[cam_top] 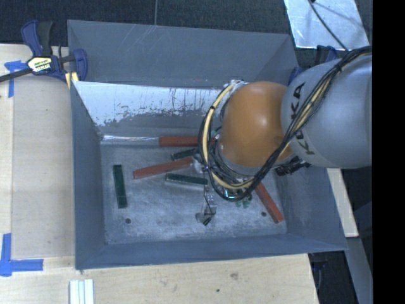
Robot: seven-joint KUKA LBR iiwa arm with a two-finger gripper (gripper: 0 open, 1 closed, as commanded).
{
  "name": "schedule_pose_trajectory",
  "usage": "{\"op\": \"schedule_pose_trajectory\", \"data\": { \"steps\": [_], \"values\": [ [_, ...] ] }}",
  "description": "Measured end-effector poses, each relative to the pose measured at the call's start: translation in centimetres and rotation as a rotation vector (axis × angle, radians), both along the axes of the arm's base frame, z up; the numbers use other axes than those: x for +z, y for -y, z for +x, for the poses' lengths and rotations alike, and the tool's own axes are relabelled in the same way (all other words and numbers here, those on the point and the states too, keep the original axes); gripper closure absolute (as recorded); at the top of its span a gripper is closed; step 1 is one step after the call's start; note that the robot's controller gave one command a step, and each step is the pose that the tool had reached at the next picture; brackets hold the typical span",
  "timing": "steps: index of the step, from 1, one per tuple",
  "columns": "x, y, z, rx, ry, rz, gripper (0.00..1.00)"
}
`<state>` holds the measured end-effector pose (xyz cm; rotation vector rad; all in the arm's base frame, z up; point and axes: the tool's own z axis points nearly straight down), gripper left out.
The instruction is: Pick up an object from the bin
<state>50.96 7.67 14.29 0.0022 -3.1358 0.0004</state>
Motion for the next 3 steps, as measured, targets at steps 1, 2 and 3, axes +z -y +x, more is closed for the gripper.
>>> {"op": "schedule_pose_trajectory", "data": {
  "steps": [1,2,3],
  "values": [
    [-7.2,3.2,11.6,0.103,0.006,0.001,0.00],
    [-7.1,-5.8,10.5,0.150,0.013,0.005,0.00],
    [-7.2,-5.5,6.0,0.574,0.009,0.002,0.00]
  ]
}}
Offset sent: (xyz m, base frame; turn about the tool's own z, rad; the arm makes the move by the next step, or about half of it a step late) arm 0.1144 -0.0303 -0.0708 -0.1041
